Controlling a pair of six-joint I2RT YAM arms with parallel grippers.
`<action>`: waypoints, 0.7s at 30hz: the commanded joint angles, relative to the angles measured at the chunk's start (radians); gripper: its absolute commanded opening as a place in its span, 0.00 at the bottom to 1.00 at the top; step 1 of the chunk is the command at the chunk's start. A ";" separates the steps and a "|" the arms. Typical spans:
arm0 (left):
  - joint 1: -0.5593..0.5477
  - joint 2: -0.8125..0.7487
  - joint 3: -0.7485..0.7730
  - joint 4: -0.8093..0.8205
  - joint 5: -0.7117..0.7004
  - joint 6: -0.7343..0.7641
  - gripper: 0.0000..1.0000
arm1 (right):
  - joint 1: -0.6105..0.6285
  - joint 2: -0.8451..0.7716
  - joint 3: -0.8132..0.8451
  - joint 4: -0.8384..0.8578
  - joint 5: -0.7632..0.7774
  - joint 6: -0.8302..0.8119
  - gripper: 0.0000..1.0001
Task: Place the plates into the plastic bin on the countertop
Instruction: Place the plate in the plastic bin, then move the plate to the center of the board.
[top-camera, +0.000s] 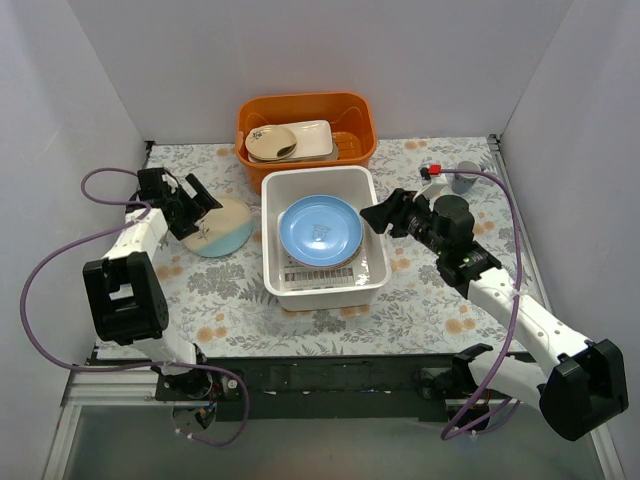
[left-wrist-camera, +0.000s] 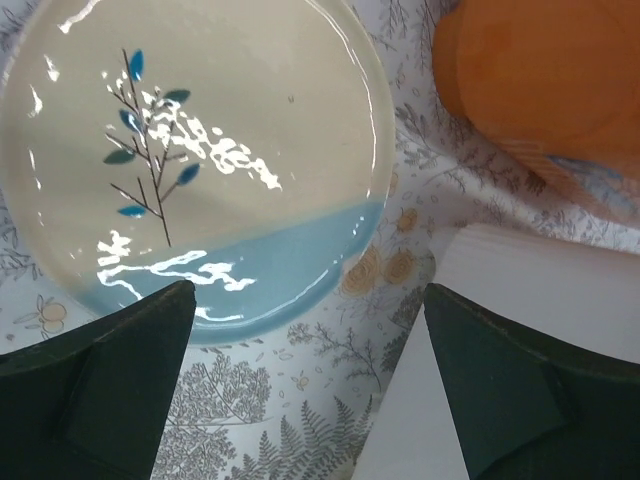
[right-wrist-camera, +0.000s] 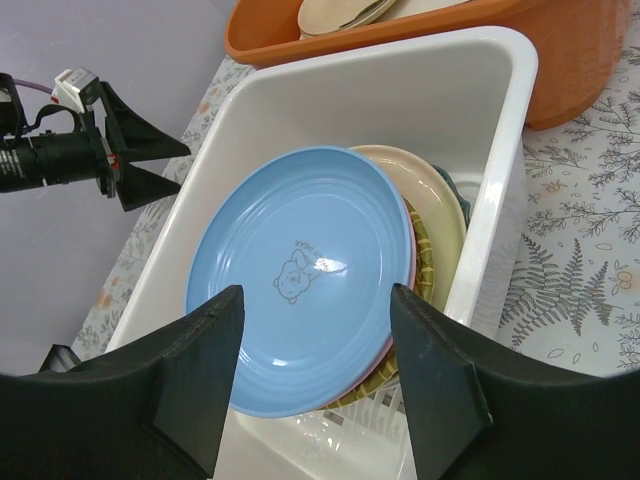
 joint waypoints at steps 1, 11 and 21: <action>0.018 0.043 0.117 0.024 -0.034 -0.017 0.98 | -0.012 -0.008 0.028 0.015 -0.019 -0.020 0.68; 0.013 0.364 0.377 0.021 -0.139 -0.013 0.98 | -0.038 -0.003 0.028 0.005 -0.040 -0.022 0.67; -0.051 0.553 0.589 0.012 -0.245 0.006 0.98 | -0.082 0.004 0.034 -0.020 -0.060 -0.037 0.67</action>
